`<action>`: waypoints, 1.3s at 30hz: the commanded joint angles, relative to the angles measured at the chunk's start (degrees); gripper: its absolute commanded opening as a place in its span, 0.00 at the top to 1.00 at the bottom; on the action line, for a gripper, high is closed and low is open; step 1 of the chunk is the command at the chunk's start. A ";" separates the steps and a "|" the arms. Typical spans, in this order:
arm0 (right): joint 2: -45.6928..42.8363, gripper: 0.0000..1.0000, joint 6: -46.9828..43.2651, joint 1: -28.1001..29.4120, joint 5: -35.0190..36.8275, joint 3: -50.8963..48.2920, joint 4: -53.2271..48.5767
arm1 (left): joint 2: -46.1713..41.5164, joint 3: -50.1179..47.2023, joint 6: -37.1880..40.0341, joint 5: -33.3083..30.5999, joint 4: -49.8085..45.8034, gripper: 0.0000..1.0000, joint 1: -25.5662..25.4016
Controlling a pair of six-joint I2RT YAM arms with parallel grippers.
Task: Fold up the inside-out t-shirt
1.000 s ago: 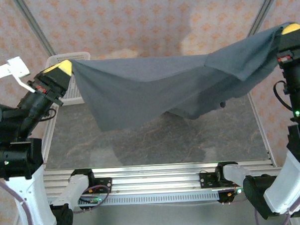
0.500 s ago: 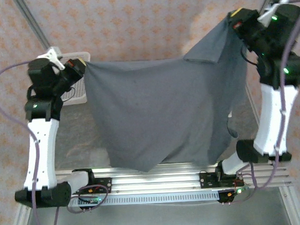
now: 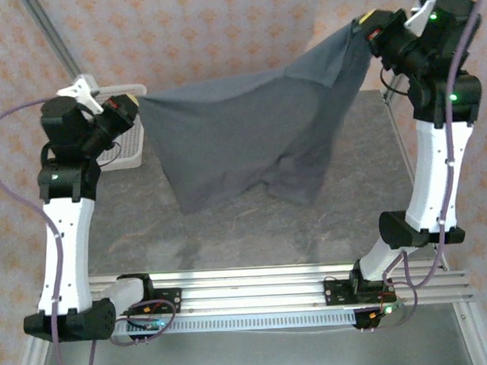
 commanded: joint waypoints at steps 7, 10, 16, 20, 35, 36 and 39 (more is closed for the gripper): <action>-17.02 1.00 4.29 -0.29 5.53 -0.45 14.95 | -11.55 15.37 4.65 -2.62 -0.53 1.00 -0.07; -21.18 1.00 4.28 -0.29 6.44 -2.62 17.43 | -12.28 19.05 4.60 -1.80 -2.14 1.00 -0.07; -23.07 1.00 2.94 -0.23 8.73 -2.13 16.24 | -11.84 22.56 3.65 -1.45 -3.41 1.00 -0.08; -21.37 1.00 2.58 -0.29 8.56 -2.48 15.79 | -10.11 22.16 3.54 -1.41 -3.56 1.00 -0.07; 6.93 1.00 -4.15 -0.28 4.97 14.15 25.40 | 12.84 20.33 1.31 -2.04 16.10 1.00 -0.07; 8.07 1.00 -4.18 -0.29 5.68 14.95 27.52 | 14.79 22.98 1.43 -1.39 16.15 1.00 -0.07; 9.35 1.00 -3.58 -0.29 7.85 15.52 33.92 | 19.16 30.53 1.35 0.52 15.88 1.00 -0.07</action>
